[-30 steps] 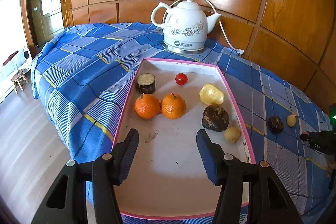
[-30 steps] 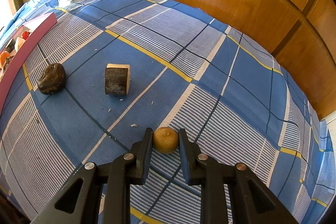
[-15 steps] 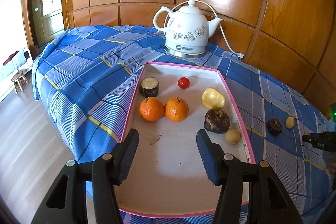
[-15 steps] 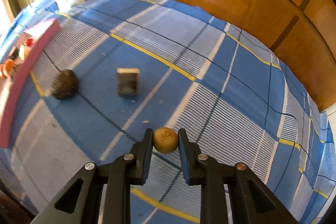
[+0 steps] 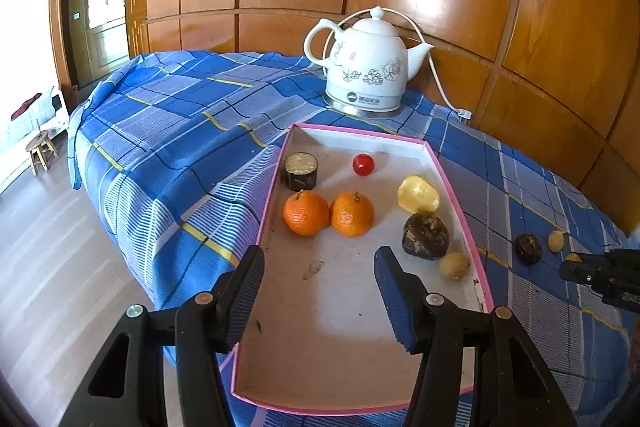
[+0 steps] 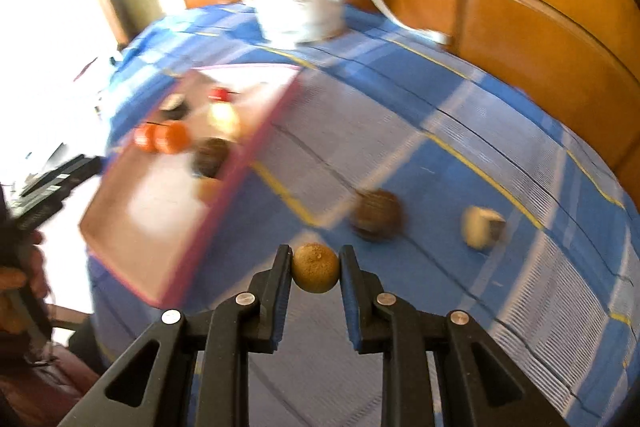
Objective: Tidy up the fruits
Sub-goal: 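Carry the small tan ball into the tray and open the right gripper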
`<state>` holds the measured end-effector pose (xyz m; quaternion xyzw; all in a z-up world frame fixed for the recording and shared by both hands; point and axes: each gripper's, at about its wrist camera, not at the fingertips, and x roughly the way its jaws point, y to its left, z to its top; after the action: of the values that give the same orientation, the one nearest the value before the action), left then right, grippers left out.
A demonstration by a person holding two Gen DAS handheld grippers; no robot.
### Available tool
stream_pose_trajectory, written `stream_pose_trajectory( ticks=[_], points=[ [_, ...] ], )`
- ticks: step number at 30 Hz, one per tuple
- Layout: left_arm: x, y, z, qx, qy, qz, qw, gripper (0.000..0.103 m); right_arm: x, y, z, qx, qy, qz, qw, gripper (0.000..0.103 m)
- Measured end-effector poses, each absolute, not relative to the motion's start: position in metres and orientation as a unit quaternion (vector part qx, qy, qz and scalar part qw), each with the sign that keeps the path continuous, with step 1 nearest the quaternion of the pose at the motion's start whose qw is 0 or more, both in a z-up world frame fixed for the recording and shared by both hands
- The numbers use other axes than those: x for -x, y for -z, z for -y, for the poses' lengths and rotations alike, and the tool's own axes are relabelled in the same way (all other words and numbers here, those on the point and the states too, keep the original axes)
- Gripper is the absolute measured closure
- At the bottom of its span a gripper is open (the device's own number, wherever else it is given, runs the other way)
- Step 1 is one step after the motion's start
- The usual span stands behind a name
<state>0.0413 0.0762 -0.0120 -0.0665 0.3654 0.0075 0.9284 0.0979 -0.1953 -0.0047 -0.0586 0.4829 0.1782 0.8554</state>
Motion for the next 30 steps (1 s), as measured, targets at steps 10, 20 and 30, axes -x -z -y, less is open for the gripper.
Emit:
stream_pose_trajectory(
  ticks=[10,20,30],
  points=[
    [-0.041,0.013,-0.092,0.077,-0.025,-0.362,0.929,0.045,-0.102,-0.003,0.111,0.052,-0.267,-0.463,0.843,0.079],
    [-0.041,0.018,-0.106,0.088,-0.041,-0.362,0.927,0.045,-0.122,0.015,0.064,0.060,-0.289,-0.474,0.829,0.079],
    [-0.040,0.023,-0.109,0.091,-0.042,-0.368,0.924,0.045,-0.151,0.050,0.056,0.060,-0.255,-0.505,0.822,0.072]
  ],
)
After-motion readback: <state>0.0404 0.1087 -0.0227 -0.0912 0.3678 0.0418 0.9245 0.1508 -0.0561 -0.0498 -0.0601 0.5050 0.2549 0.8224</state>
